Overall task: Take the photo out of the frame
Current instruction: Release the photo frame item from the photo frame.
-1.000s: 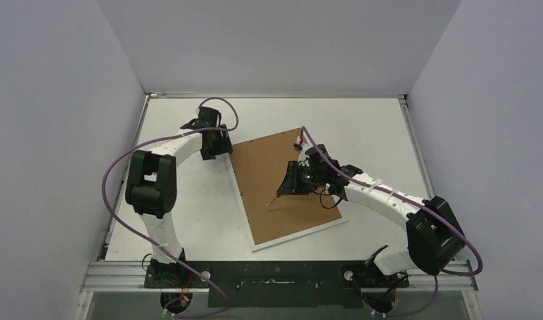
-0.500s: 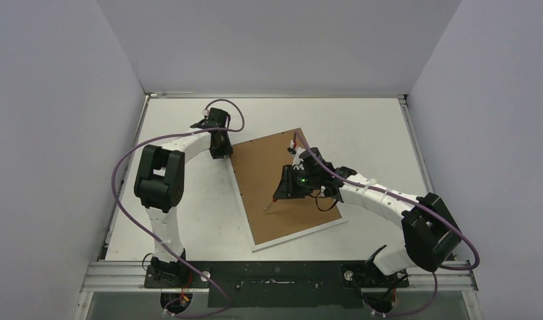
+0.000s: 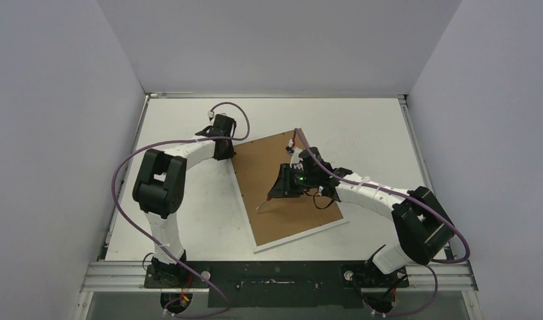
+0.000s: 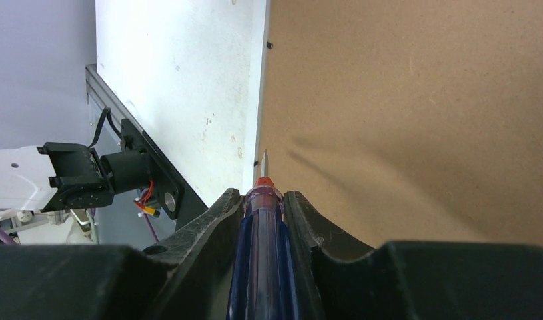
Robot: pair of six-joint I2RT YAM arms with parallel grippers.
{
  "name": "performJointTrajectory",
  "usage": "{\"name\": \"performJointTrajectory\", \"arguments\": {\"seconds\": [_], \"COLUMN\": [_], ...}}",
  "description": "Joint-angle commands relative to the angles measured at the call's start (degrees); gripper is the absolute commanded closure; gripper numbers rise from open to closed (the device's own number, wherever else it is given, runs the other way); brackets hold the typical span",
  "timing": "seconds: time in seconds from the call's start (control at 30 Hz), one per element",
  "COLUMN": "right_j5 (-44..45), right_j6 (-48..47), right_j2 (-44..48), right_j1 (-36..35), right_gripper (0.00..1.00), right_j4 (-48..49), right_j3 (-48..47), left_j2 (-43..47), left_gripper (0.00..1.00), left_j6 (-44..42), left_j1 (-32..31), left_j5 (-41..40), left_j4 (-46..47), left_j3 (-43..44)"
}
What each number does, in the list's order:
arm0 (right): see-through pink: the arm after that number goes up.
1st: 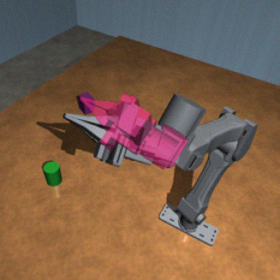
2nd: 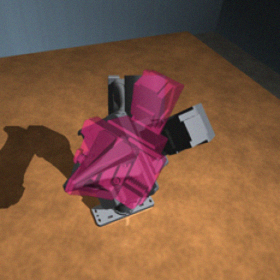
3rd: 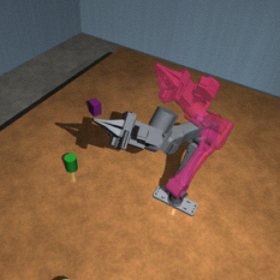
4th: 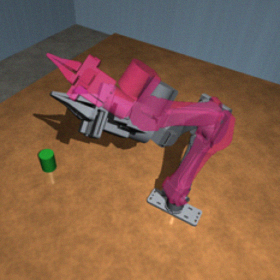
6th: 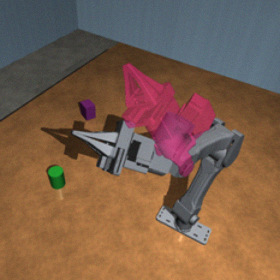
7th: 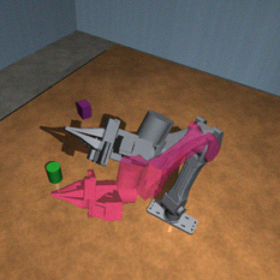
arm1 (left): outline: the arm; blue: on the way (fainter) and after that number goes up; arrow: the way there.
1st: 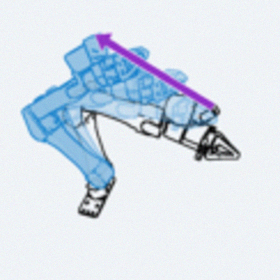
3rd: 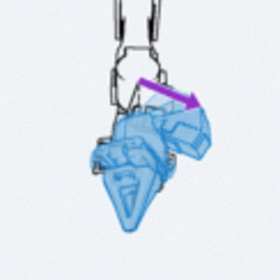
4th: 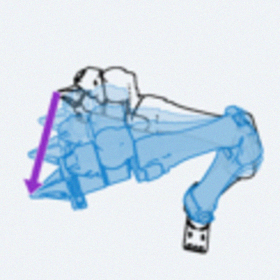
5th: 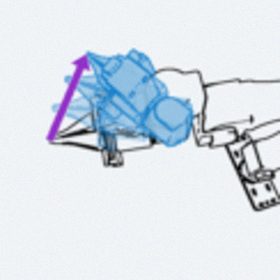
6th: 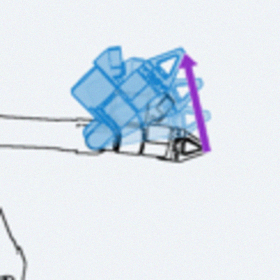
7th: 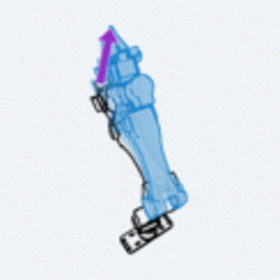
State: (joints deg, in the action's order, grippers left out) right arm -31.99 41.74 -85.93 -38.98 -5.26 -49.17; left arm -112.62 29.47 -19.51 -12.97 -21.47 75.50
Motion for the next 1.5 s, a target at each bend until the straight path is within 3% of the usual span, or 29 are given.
{"name": "performJointTrajectory", "arguments": {"seconds": [0.0, 0.13, 0.47, 1.0, 1.47], "right_j5": [-0.8, -1.6, -4.7, -8.5, -7.4], "right_j6": [1.9, 3.6, 0.6, -3.9, 2.0], "right_j2": [2.1, 0.4, -6.5, -13.4, -14.8], "right_j1": [0.3, 0.8, 4.6, 6.3, 7.6], "right_gripper": [1.0, 1.0, 1.0, 1.0, 1.0], "right_j4": [7.4, 11.9, 12.7, 28.8, 33.2], "right_j3": [2.1, 3.0, 1.0, 4.4, 7.2], "left_j2": [1.1, 2.0, 2.6, 2.1, 2.1], "left_gripper": [1.0, 1.0, 1.0, 1.0, 1.0], "left_j6": [0.5, 1.3, 1.0, 0.9, 1.1], "left_j1": [-4.3, -5.8, -6.2, -6.2, -6.2], "left_j5": [5.2, 7.2, 7.7, 10.0, 9.7], "left_j4": [-1.8, 0.1, 1.4, 2.0, 1.9], "left_j3": [-8.2, -10.9, -12.4, -12.1, -12.0]}}
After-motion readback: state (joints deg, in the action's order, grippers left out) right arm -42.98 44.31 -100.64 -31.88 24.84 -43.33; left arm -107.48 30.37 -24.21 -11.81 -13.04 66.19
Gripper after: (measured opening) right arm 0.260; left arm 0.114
